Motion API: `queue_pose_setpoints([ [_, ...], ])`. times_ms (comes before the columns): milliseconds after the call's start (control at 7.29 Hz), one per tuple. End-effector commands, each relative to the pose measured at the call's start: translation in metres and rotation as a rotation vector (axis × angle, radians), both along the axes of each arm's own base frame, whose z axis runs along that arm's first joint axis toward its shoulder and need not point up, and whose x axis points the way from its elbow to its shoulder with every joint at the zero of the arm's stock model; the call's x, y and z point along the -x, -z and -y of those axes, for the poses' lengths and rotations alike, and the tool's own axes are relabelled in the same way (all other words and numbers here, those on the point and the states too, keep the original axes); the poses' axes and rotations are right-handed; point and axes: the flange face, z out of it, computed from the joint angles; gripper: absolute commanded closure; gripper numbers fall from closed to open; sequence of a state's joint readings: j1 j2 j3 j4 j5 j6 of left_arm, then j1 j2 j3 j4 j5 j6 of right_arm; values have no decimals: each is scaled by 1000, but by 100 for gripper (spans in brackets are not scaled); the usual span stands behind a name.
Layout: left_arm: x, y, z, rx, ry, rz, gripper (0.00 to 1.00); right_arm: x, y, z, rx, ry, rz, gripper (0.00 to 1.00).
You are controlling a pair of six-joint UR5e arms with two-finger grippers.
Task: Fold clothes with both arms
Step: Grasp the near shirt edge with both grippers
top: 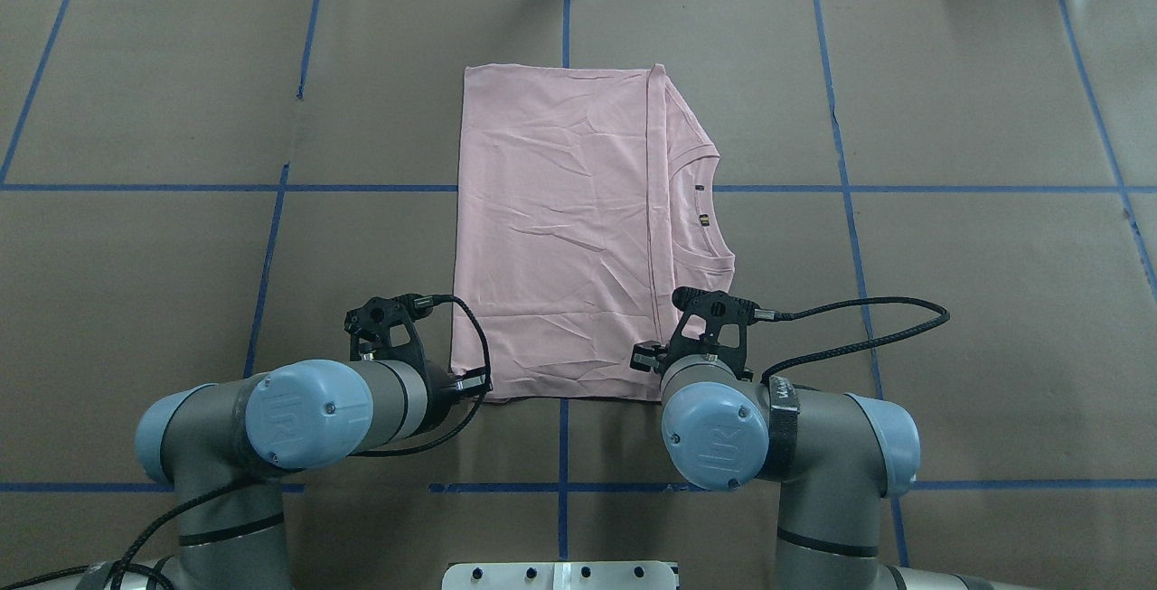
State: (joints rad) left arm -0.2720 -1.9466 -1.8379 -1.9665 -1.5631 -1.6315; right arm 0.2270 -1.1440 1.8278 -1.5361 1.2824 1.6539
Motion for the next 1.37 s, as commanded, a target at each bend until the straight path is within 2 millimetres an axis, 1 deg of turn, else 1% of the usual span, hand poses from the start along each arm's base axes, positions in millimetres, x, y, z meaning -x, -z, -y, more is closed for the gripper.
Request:
queue_pose_setpoints([
  [0, 0, 0, 1, 1, 1, 0, 100, 0, 0, 0, 0, -1, 1, 100],
  [412, 0, 0, 1, -1, 1, 0, 100, 0, 1, 1, -5, -6, 0, 100],
  [549, 0, 1, 0, 0, 0, -1, 100, 1, 3, 1, -6, -6, 5, 100],
  [961, 0, 2, 0, -2, -1, -4, 100, -10, 21, 5, -15, -14, 39, 100],
  [1098, 0, 2, 0, -2, -1, -4, 100, -11, 23, 5, -16, -13, 40, 100],
  [1235, 0, 2, 0, 0, 0, -3, 100, -11, 15, 5, -12, -12, 19, 100],
])
